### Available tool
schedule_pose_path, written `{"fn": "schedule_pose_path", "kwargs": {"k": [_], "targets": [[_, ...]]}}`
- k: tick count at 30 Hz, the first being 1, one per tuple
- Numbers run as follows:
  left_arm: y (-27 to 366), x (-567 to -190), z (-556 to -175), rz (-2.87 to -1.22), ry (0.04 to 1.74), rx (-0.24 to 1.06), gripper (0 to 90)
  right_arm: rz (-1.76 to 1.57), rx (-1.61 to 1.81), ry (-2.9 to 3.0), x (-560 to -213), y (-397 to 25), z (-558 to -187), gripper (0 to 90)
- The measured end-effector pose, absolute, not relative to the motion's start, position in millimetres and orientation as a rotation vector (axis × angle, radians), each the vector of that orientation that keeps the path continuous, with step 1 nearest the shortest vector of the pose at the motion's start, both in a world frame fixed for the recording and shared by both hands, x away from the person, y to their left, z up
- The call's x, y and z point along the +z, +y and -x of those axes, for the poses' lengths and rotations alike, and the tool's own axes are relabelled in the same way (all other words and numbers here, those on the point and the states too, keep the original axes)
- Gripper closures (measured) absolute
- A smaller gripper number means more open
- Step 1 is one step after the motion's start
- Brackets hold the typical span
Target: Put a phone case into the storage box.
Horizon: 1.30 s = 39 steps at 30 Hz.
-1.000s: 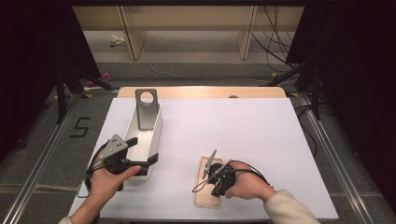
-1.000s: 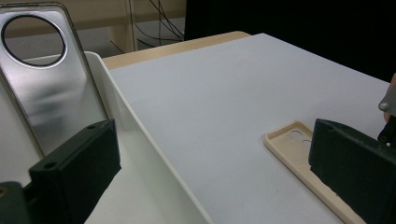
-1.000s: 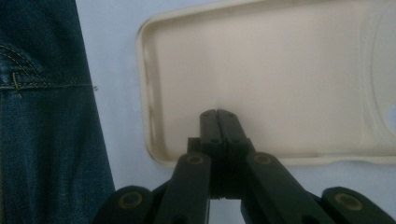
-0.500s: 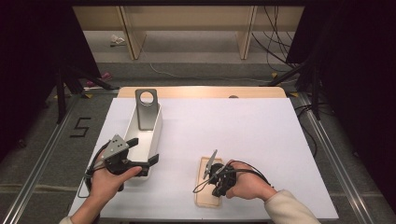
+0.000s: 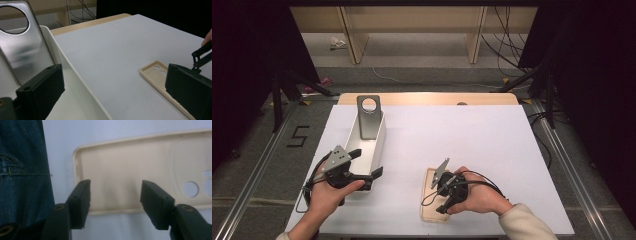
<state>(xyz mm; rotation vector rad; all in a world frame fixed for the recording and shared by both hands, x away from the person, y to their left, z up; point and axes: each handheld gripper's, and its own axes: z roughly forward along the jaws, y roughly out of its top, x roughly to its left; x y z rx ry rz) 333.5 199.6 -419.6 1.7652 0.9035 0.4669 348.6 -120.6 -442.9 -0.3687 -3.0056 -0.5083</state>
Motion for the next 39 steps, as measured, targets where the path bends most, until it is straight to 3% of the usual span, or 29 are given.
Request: {"fn": "schedule_pose_path", "kwargs": {"k": [1, 5, 11, 39], "targets": [[199.2, -419.8, -333.1, -1.770, 0.899, 0.466, 1.7, 0.369, -0.519, -3.021, -440.8, -122.9, -348.3, 35.5], [197.3, -420.6, -331.5, -1.781, 0.888, 0.464, 1.7, 0.370, -0.514, -3.039, -436.8, -125.3, -345.3, 30.3], [195.8, -422.6, -329.1, -1.792, 0.875, 0.459, 1.7, 0.377, -0.509, -3.047, -437.0, -126.3, -342.5, 26.8], [190.6, -426.5, -325.1, -1.831, 0.843, 0.452, 1.6, 0.210, -0.337, -3.095, -448.7, -102.4, -321.0, 31.7]]}}
